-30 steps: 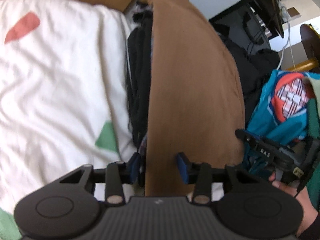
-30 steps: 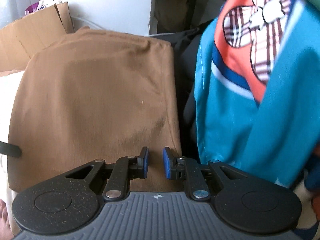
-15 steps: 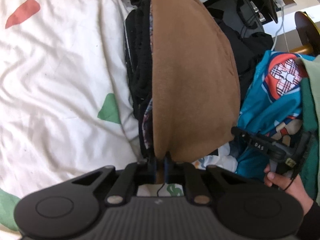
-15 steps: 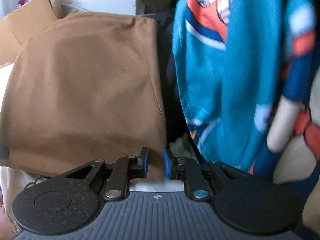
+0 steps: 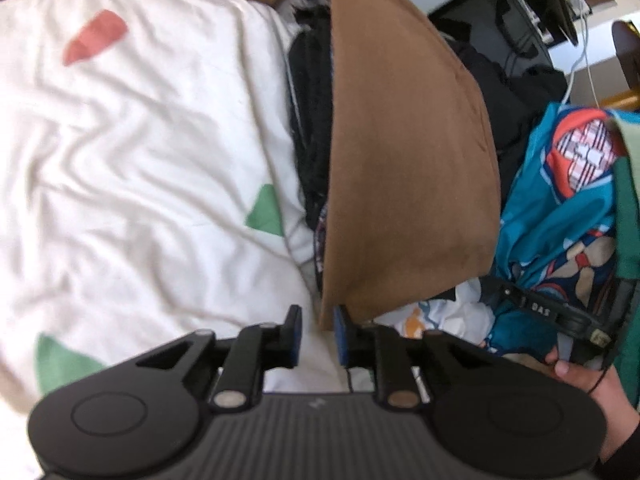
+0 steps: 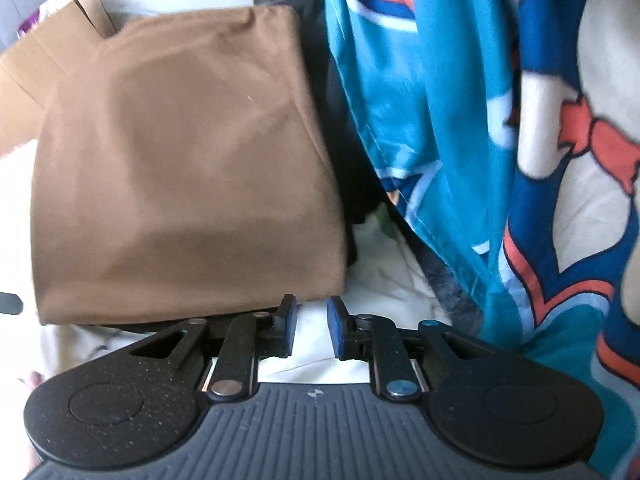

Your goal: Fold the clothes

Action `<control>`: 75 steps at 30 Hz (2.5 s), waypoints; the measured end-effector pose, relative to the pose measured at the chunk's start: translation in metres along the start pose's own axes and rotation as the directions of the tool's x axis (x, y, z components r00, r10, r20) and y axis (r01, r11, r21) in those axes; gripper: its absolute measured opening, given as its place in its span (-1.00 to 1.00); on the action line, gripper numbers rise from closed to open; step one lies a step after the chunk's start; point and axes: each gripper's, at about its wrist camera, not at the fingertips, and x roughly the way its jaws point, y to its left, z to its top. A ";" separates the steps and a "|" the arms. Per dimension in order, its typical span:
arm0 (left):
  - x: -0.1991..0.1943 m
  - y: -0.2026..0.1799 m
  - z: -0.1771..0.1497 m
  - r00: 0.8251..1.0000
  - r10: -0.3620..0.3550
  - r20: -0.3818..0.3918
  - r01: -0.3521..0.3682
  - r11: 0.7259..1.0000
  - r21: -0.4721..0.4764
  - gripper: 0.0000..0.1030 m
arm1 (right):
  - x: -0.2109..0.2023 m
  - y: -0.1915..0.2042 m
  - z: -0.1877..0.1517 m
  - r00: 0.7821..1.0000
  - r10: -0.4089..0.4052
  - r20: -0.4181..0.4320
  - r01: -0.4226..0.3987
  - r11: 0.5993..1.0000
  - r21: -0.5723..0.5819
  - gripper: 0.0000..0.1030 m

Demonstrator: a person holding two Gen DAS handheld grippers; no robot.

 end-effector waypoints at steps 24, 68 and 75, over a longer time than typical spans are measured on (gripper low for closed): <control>-0.190 -0.047 0.039 0.955 0.262 0.138 -0.257 0.965 -0.054 0.73 | -0.108 0.012 0.037 0.987 0.159 0.023 -0.160 0.956 0.247 0.78; -0.496 -0.020 -0.099 0.788 0.524 0.324 -0.417 0.841 -0.344 0.95 | -0.318 0.153 0.163 0.944 0.321 0.075 -0.322 0.947 0.007 0.85; -0.514 -0.008 -0.127 0.754 0.576 0.316 -0.422 0.793 -0.440 0.99 | -0.375 0.220 0.177 0.895 0.438 0.086 -0.429 0.897 -0.108 0.86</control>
